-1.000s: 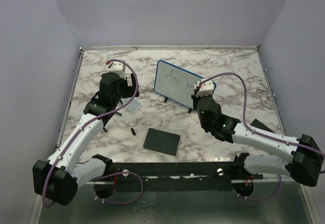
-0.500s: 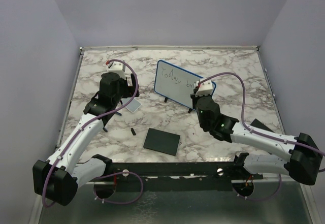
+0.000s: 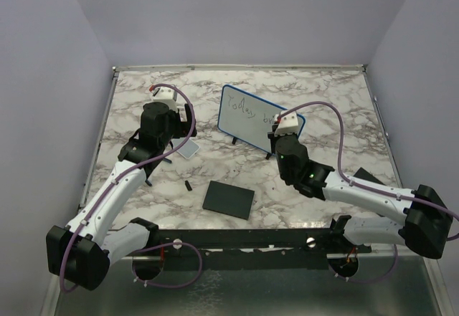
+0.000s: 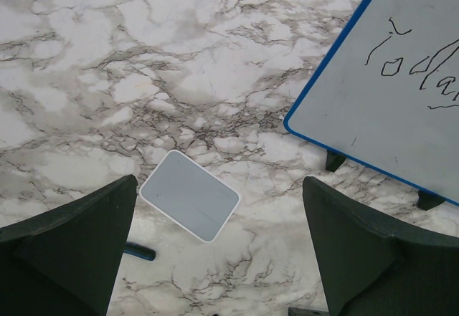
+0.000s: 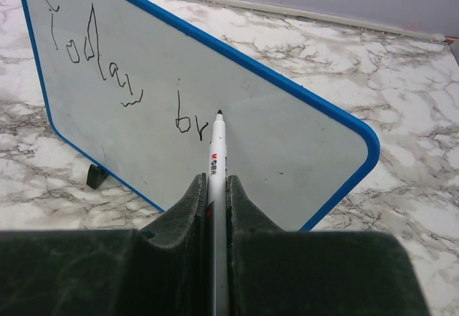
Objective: Write a sentence on the whiteboard
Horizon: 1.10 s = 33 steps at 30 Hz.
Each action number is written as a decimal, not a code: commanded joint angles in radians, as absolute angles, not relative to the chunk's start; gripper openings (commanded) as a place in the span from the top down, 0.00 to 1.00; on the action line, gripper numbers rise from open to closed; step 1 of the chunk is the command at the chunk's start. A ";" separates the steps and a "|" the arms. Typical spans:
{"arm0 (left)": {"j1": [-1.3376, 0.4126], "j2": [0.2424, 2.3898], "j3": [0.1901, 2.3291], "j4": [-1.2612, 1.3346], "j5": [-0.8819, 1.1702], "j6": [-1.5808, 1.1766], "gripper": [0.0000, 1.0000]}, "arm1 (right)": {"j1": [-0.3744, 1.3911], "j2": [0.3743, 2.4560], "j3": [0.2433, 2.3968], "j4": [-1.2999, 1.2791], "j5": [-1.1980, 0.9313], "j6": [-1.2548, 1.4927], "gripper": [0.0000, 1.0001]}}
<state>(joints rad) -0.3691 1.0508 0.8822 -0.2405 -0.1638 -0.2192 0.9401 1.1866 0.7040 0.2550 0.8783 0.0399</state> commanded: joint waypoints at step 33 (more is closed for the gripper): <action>-0.377 1.034 0.873 -0.227 -0.147 -0.217 0.01 | 0.934 1.089 0.658 0.197 0.792 0.039 1.00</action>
<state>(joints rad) -0.3691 1.0508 0.8822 -0.2405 -0.1642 -0.2192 0.9283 1.0985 0.6777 0.2436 0.7982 0.0257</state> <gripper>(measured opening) 0.988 0.112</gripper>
